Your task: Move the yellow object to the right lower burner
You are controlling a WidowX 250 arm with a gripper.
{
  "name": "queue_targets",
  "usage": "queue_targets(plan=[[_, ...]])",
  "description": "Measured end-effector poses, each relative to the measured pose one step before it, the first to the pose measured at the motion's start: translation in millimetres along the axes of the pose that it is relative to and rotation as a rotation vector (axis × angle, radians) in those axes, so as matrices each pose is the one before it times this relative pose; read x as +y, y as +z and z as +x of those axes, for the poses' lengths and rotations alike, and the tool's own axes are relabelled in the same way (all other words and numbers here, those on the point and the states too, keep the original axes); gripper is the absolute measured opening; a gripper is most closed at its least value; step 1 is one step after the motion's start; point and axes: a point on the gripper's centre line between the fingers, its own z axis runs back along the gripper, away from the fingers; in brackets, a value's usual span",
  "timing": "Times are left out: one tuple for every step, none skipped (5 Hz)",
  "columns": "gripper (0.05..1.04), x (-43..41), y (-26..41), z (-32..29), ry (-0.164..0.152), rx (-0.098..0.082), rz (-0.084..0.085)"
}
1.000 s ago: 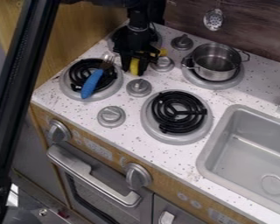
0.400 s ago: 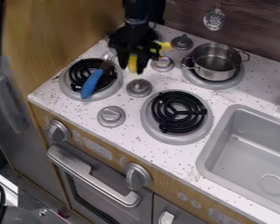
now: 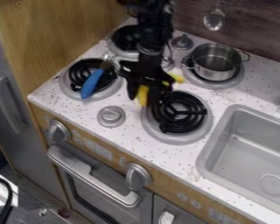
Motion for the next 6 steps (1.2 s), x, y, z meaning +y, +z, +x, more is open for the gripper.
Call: queue_targets(plan=[[0.499,-16.19,-17.88,2.66,0.0054,0.0427,-0.0026],[0.497,-3.62,-1.56,5.78,-0.0059,0.0141,0.0111],[0.567,0.51,-0.55,-2.24,-0.0022,0.0331,0.0199],[0.846,-3.93,0.83,-4.05,0.0227,-0.0162,-0.0296],[1.007,-0.26,17.0,-12.14,0.0025,-0.0288,-0.0079],[1.0,-0.37,35.36,-11.33,0.0128,-0.0536,-0.0792]])
